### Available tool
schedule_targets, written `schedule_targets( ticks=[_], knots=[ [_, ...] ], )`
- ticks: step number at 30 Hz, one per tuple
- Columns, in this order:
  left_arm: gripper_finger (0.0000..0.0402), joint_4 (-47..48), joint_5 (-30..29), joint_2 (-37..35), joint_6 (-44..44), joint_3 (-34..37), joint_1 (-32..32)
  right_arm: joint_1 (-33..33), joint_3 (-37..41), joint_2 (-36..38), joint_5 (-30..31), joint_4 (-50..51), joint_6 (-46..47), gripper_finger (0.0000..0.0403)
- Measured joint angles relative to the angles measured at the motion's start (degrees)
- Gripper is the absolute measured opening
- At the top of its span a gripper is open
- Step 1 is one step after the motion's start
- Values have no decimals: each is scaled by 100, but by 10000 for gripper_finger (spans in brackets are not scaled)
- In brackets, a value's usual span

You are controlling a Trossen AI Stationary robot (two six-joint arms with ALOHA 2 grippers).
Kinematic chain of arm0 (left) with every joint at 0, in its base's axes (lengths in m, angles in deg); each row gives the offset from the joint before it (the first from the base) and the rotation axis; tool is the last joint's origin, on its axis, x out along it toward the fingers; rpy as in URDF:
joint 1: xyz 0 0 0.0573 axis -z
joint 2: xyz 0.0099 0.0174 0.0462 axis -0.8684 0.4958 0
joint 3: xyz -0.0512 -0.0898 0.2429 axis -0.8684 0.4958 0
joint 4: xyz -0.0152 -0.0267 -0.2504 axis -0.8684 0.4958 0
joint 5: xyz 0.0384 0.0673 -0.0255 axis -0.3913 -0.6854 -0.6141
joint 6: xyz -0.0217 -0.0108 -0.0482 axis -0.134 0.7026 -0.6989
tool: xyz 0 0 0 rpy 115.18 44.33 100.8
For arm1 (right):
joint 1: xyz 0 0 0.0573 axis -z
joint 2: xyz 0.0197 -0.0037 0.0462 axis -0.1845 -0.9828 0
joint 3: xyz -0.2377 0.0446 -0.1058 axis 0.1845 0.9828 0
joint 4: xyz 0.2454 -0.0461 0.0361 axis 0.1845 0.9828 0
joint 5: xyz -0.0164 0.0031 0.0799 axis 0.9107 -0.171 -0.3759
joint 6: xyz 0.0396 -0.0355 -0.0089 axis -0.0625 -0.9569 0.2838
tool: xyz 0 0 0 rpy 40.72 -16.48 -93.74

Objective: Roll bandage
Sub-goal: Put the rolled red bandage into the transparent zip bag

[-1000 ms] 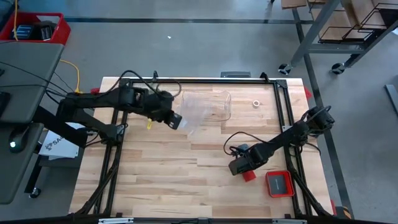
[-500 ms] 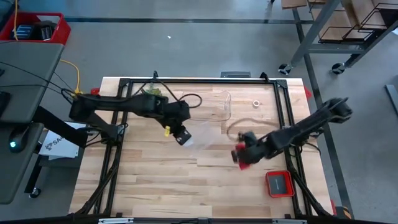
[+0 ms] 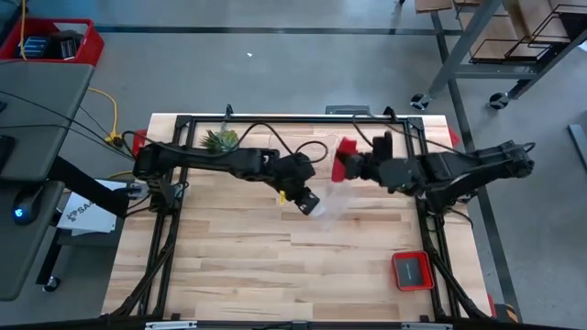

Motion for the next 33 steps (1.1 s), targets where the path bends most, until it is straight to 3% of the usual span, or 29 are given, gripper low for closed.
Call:
schedule_targets(
  ticks=[7, 16, 26, 33],
  knots=[
    [0, 75, -262, 318, 271, -970, -15, 150, -158, -79, -232, 192, -245, 35],
    [0, 119, -297, 283, 339, -1179, -236, 76, -162, -130, -363, 189, -251, 35],
    [0, 10, 498, 283, 65, -1181, -532, -42, -162, -60, -331, -473, -1187, 35],
    [0, -633, 1207, 242, -301, -1183, -620, -33, -162, -25, -360, -380, -1584, 35]
  ],
)
